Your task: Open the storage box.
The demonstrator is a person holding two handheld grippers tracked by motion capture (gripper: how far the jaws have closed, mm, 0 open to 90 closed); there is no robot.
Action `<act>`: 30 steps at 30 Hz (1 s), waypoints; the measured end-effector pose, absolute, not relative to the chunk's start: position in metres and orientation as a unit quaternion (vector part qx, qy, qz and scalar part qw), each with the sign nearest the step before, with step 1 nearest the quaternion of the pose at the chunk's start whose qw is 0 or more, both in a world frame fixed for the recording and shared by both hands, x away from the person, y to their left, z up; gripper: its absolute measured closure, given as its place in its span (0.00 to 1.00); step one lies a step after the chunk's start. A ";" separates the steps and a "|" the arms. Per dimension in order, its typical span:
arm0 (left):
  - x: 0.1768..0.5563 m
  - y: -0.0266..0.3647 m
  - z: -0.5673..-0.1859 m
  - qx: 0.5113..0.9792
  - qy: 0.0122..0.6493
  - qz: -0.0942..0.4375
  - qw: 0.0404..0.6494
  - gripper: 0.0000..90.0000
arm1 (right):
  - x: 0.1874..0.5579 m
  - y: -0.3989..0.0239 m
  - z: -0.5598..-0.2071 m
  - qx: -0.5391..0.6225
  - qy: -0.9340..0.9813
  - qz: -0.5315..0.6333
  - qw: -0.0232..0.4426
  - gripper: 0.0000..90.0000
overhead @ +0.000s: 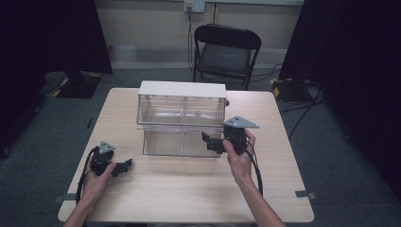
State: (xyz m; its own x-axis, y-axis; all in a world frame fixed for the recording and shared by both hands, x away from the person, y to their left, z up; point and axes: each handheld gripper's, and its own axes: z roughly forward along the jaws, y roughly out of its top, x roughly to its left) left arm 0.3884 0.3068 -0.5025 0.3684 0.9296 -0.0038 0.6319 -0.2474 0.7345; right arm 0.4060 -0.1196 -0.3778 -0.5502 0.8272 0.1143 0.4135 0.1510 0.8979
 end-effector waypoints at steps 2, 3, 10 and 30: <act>0.388 0.307 -0.502 0.757 0.515 0.224 0.333 0.12 | 0.406 -0.120 -0.378 0.425 0.729 0.494 0.210 0.15; 0.388 0.307 -0.502 0.757 0.515 0.224 0.333 0.12 | 0.406 -0.120 -0.378 0.425 0.729 0.494 0.210 0.15; 0.388 0.307 -0.502 0.757 0.516 0.224 0.333 0.12 | 0.406 -0.120 -0.378 0.426 0.728 0.495 0.210 0.15; 0.388 0.307 -0.502 0.757 0.515 0.224 0.333 0.12 | 0.406 -0.120 -0.378 0.426 0.727 0.497 0.206 0.15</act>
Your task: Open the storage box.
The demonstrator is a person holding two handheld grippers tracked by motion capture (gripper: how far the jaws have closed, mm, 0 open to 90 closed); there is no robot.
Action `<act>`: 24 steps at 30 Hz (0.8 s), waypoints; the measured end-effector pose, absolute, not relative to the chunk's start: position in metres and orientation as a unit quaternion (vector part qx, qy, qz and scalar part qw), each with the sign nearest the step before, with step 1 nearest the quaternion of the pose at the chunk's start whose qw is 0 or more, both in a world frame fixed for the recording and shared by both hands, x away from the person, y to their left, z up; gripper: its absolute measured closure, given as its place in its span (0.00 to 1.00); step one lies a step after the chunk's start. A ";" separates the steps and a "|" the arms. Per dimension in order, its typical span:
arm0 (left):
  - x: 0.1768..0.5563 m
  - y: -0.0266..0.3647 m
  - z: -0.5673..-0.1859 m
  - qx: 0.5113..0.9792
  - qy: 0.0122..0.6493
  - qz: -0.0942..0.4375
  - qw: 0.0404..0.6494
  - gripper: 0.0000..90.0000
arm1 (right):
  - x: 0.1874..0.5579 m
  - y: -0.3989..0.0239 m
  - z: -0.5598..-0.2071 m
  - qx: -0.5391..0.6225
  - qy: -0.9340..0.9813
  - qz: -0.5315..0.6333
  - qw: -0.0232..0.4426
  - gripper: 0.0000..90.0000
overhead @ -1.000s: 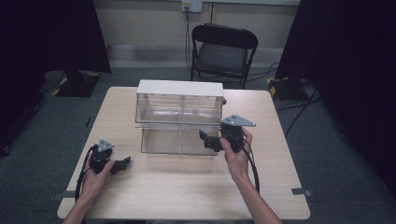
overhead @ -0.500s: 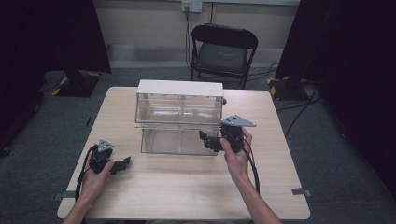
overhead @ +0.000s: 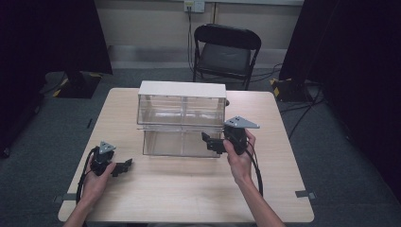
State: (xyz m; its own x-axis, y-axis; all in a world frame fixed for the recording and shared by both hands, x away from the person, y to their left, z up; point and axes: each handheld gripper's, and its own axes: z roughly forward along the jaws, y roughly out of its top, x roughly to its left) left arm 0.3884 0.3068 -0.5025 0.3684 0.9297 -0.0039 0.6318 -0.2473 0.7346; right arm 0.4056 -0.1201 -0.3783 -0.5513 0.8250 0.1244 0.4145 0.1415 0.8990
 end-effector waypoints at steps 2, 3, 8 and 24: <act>0.388 0.307 -0.502 0.757 0.515 0.224 0.333 0.12 | 0.406 -0.120 -0.378 0.426 0.727 0.497 0.207 0.15; 0.388 0.307 -0.502 0.757 0.515 0.224 0.333 0.12 | 0.406 -0.120 -0.378 0.426 0.727 0.497 0.207 0.15; 0.388 0.307 -0.502 0.757 0.515 0.224 0.333 0.12 | 0.405 -0.120 -0.378 0.425 0.727 0.497 0.209 0.15; 0.389 0.307 -0.503 0.757 0.515 0.224 0.333 0.12 | 0.405 -0.120 -0.379 0.426 0.726 0.499 0.209 0.14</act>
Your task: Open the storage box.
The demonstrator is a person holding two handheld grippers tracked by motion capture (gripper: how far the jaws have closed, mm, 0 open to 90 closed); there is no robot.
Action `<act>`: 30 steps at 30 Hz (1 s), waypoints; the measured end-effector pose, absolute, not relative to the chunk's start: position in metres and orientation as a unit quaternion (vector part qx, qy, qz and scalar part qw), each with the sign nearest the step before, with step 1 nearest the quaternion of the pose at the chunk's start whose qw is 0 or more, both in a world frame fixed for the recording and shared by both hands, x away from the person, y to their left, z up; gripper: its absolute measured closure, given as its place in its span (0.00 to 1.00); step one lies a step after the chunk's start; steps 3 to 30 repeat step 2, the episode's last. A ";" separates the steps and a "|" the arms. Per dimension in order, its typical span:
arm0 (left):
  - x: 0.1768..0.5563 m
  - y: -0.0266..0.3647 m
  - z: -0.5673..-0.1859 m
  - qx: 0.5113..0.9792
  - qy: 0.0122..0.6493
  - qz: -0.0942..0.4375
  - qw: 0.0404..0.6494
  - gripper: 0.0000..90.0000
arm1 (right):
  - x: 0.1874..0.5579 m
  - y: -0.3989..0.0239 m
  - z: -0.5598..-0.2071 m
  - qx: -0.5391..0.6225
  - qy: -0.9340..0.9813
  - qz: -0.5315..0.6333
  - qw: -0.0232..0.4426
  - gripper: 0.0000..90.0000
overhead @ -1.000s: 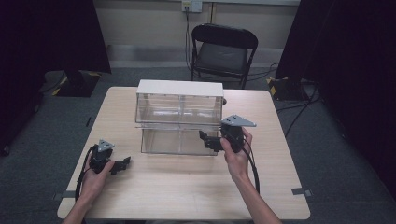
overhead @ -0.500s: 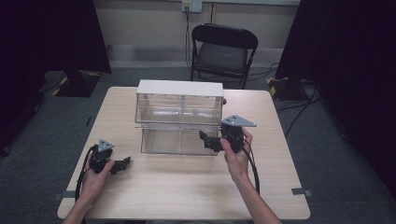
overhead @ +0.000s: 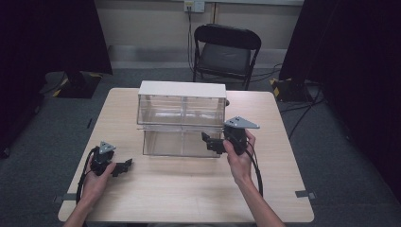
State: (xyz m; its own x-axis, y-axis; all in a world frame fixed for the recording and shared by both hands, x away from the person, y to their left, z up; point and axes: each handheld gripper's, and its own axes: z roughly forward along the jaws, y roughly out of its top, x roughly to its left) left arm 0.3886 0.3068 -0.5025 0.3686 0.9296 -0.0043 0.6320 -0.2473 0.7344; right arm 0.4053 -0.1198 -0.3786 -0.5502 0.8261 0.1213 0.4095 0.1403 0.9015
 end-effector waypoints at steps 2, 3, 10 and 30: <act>0.389 0.307 -0.502 0.758 0.515 0.224 0.332 0.11 | 0.405 -0.120 -0.379 0.425 0.726 0.498 0.209 0.14; 0.389 0.307 -0.502 0.758 0.515 0.224 0.332 0.11 | 0.405 -0.120 -0.379 0.425 0.726 0.498 0.209 0.14; 0.389 0.307 -0.502 0.758 0.515 0.224 0.332 0.11 | 0.405 -0.120 -0.379 0.425 0.726 0.498 0.209 0.14; 0.389 0.307 -0.502 0.758 0.515 0.224 0.332 0.11 | 0.405 -0.120 -0.379 0.425 0.726 0.498 0.209 0.14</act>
